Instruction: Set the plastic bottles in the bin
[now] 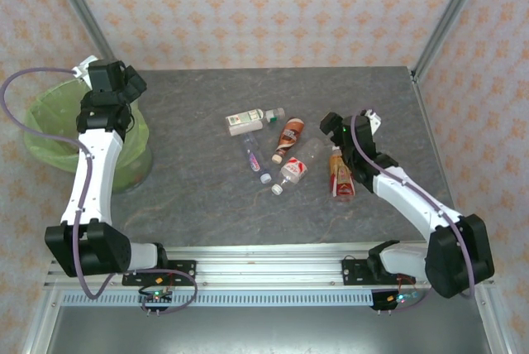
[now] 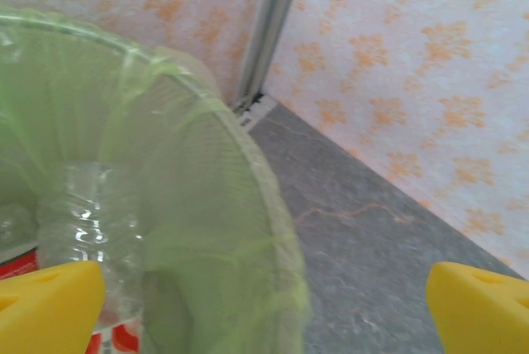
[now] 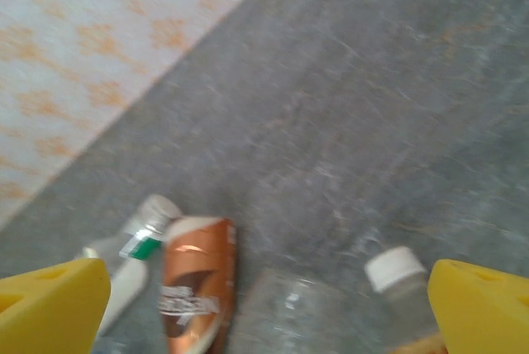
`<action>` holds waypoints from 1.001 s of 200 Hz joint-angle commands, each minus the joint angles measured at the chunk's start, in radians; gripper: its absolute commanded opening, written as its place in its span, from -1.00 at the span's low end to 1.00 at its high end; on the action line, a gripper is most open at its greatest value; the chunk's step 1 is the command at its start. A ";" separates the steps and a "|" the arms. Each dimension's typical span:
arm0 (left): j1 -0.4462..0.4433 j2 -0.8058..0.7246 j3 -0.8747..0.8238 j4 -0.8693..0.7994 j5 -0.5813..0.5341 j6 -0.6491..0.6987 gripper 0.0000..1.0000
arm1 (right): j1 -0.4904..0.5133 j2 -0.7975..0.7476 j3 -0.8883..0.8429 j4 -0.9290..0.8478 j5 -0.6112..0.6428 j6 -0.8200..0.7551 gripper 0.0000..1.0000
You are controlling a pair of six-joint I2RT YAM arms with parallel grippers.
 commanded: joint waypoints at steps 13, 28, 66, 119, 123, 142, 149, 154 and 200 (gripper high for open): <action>-0.060 -0.035 0.017 0.010 0.129 0.026 1.00 | -0.017 0.011 0.043 -0.250 -0.024 -0.135 0.98; -0.094 -0.041 0.018 0.015 0.155 0.036 1.00 | -0.018 0.010 0.049 -0.329 -0.033 -0.180 0.98; -0.156 -0.062 0.008 0.034 0.207 0.020 1.00 | -0.020 0.014 0.069 -0.491 -0.033 -0.222 0.98; -0.178 -0.082 -0.027 0.066 0.293 -0.012 1.00 | -0.020 0.077 0.105 -0.649 -0.125 -0.281 0.98; -0.179 -0.082 -0.028 0.063 0.290 -0.012 1.00 | -0.019 0.086 0.110 -0.661 -0.126 -0.281 0.98; -0.179 -0.089 -0.038 0.066 0.276 -0.010 1.00 | -0.020 0.115 0.112 -0.683 -0.160 -0.292 0.98; -0.179 -0.092 -0.042 0.067 0.276 -0.009 1.00 | -0.019 0.120 0.107 -0.682 -0.175 -0.295 0.98; -0.180 -0.092 -0.044 0.067 0.275 -0.010 1.00 | -0.020 0.126 0.104 -0.683 -0.181 -0.295 0.98; -0.179 -0.096 -0.054 0.054 0.269 -0.005 1.00 | -0.020 0.170 0.074 -0.693 -0.222 -0.288 0.98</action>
